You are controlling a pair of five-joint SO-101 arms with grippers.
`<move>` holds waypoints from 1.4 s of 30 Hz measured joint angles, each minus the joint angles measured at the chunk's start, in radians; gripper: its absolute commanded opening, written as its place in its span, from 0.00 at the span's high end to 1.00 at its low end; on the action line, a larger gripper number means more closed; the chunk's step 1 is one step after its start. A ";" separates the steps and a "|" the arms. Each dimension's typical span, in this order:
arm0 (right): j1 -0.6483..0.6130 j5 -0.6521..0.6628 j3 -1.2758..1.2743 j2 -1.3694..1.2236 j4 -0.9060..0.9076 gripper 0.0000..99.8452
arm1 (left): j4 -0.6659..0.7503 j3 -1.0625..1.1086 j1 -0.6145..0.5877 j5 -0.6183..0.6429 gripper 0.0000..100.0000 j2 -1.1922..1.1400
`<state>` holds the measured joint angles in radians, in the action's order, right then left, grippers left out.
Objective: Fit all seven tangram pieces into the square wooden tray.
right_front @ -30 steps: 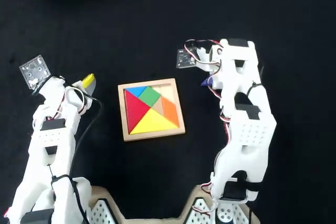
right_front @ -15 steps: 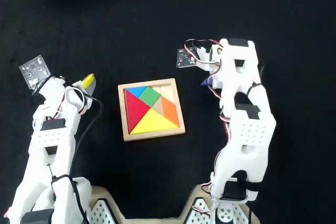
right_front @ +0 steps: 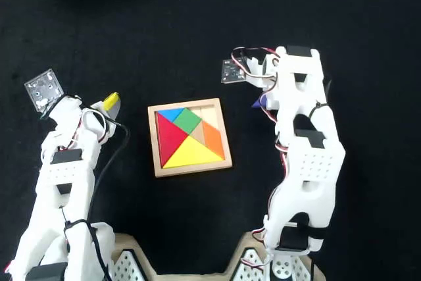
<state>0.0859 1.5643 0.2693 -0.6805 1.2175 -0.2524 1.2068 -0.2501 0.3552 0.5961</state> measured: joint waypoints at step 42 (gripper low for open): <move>-0.387 -0.891 -0.003 0.258 0.137 0.86 | 0.000 0.000 0.005 0.000 0.71 0.000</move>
<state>-0.3007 0.6728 0.2662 -0.4227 1.3541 -0.2524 1.2068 -0.2455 0.3552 0.5961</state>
